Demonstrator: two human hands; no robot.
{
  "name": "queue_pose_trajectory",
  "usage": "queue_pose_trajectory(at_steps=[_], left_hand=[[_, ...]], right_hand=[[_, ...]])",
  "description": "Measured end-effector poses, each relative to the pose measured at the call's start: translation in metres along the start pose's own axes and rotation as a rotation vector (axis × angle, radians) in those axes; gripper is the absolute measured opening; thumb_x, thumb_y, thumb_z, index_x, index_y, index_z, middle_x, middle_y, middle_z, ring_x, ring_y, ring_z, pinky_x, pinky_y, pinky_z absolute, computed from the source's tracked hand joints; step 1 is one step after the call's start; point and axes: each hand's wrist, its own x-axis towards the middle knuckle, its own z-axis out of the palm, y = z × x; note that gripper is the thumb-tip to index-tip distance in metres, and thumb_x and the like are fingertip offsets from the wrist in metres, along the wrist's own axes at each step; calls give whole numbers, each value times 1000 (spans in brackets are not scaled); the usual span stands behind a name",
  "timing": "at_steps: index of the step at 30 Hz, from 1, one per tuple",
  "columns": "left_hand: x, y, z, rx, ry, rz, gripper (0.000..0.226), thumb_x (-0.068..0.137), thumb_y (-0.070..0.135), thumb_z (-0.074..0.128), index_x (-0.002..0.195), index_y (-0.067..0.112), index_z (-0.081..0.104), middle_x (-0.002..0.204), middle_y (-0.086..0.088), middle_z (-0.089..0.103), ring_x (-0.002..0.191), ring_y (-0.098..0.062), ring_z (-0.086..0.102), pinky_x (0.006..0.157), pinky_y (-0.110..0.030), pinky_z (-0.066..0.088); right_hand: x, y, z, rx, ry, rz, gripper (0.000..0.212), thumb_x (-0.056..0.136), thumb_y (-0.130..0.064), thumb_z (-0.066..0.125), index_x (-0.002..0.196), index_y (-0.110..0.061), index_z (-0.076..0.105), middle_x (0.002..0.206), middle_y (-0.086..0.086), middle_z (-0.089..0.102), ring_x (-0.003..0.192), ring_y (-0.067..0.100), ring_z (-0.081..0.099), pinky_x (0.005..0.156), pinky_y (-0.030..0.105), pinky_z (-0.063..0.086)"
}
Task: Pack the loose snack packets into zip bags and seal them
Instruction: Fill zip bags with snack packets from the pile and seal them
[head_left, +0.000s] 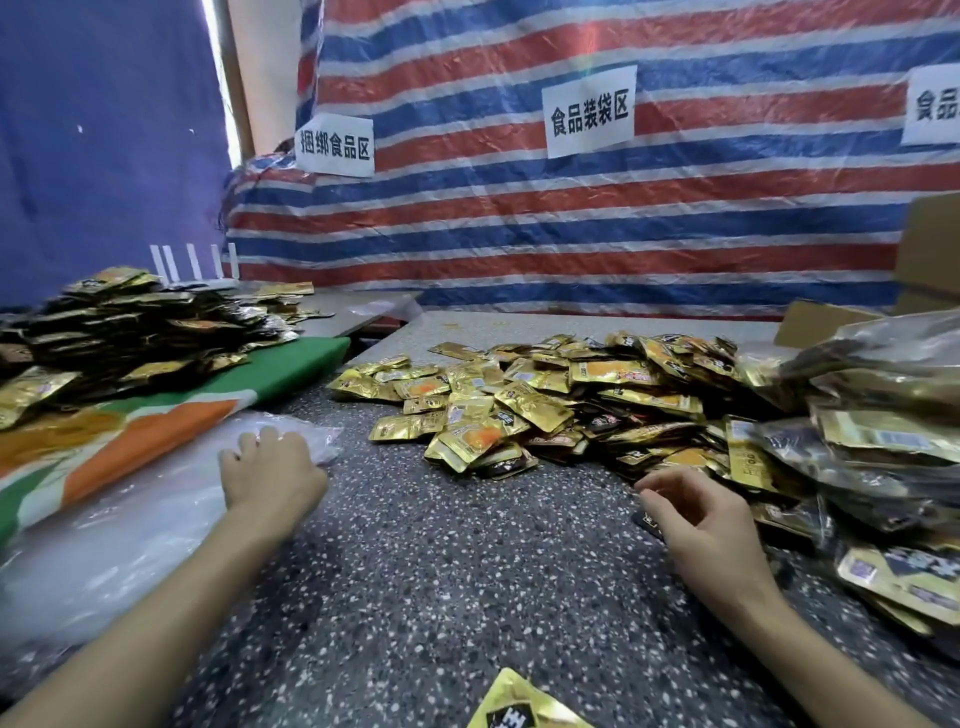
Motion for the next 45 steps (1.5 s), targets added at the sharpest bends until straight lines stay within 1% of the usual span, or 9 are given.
queue_pose_trajectory(at_steps=[9, 13, 17, 23, 29, 34, 37, 41, 45], left_hand=[[9, -26, 2, -137, 101, -117, 9, 76, 5, 63, 69, 10, 63, 71, -7, 64, 69, -28, 58, 59, -29, 33], [7, -1, -20, -349, 173, -98, 4, 86, 11, 61, 83, 13, 60, 71, -6, 58, 65, -26, 48, 69, -35, 38], [-28, 55, -39, -577, 356, 202, 9, 98, 14, 50, 90, 17, 47, 75, -6, 59, 66, -28, 55, 58, -36, 41], [-108, 140, -46, -961, 170, 752, 20, 99, 11, 53, 88, 27, 47, 83, -4, 65, 72, -27, 67, 59, -47, 58], [-145, 167, -9, -820, 22, 1048, 8, 90, 19, 51, 97, 16, 55, 85, 2, 63, 71, -18, 62, 62, -39, 54], [-144, 161, 0, -769, -16, 1187, 8, 87, 8, 55, 91, 14, 58, 86, 3, 61, 72, -14, 60, 62, -32, 52], [-143, 157, -1, -763, -29, 1254, 8, 84, 6, 58, 89, 13, 59, 86, 3, 63, 75, -14, 60, 65, -32, 51], [-141, 153, 1, -782, -74, 1293, 11, 80, 3, 61, 87, 11, 60, 86, 2, 63, 78, -16, 61, 67, -33, 51], [-140, 150, 4, -742, -126, 1291, 7, 78, 18, 58, 83, 24, 57, 81, 10, 62, 78, -3, 54, 74, -10, 37]], right_hand=[[1, 1, -1, 26, -25, -3, 16, 91, -9, 70, 82, -22, 71, 73, 2, 69, 65, 17, 62, 55, 20, 47], [1, -3, -3, 50, -30, -2, 14, 92, -9, 69, 84, -22, 71, 73, 5, 69, 64, 20, 61, 54, 22, 47], [0, -10, -6, 217, -79, 47, 2, 92, -17, 69, 92, -17, 70, 67, 0, 65, 55, 12, 54, 48, 24, 44], [7, -18, -18, 660, -230, 319, 69, 86, -70, 55, 99, -2, 65, 71, 8, 64, 57, 17, 55, 49, 29, 42], [19, -20, -40, 607, -230, 458, 36, 74, -47, 61, 78, -12, 68, 71, 8, 64, 50, 14, 54, 44, 22, 37], [23, -20, -54, 480, -261, 528, 69, 76, -73, 57, 87, -6, 69, 71, 8, 66, 50, 15, 52, 43, 23, 38], [20, -20, -57, 257, -343, 598, 56, 75, -52, 73, 103, -4, 71, 75, 3, 74, 48, 8, 52, 43, 20, 37], [18, -18, -56, 235, -348, 738, 20, 95, -24, 59, 97, -5, 64, 60, 4, 61, 44, 11, 50, 40, 20, 36], [19, -19, -60, 173, -450, 686, 21, 93, -11, 59, 94, 5, 73, 74, 9, 63, 49, 11, 49, 39, 20, 36]])
